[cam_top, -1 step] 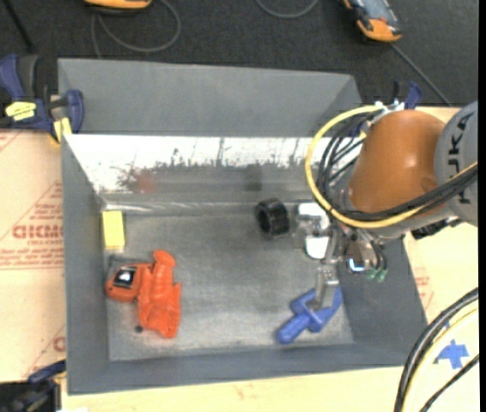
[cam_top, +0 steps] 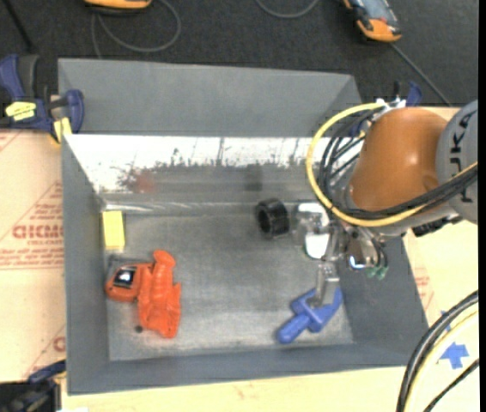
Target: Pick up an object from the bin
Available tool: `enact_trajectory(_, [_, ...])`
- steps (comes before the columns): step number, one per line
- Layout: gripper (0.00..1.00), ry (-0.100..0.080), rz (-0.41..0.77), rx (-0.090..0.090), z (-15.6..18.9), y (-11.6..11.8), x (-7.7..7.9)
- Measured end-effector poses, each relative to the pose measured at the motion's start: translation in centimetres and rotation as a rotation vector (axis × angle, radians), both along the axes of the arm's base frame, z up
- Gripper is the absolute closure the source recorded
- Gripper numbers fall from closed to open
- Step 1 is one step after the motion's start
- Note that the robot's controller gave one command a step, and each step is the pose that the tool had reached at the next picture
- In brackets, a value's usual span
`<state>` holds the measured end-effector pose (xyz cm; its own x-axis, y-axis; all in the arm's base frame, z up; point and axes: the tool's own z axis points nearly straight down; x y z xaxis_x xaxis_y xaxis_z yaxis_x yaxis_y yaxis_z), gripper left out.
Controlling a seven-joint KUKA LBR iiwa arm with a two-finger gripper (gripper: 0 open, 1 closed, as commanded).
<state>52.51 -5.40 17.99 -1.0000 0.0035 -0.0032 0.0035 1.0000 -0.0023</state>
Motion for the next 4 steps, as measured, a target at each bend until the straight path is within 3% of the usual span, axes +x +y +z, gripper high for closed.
enact_trajectory(1, [0.0,-0.005,-0.021,0.0,-4.6,-0.6,-3.3])
enact_trajectory(2, [0.0,0.006,0.068,0.002,-6.9,-3.4,-5.1])
enact_trajectory(3, [1.0,-0.002,0.004,0.003,-10.9,-3.1,-4.3])
enact_trajectory(4, [1.0,-0.001,0.005,0.002,-10.9,-3.1,-4.3])
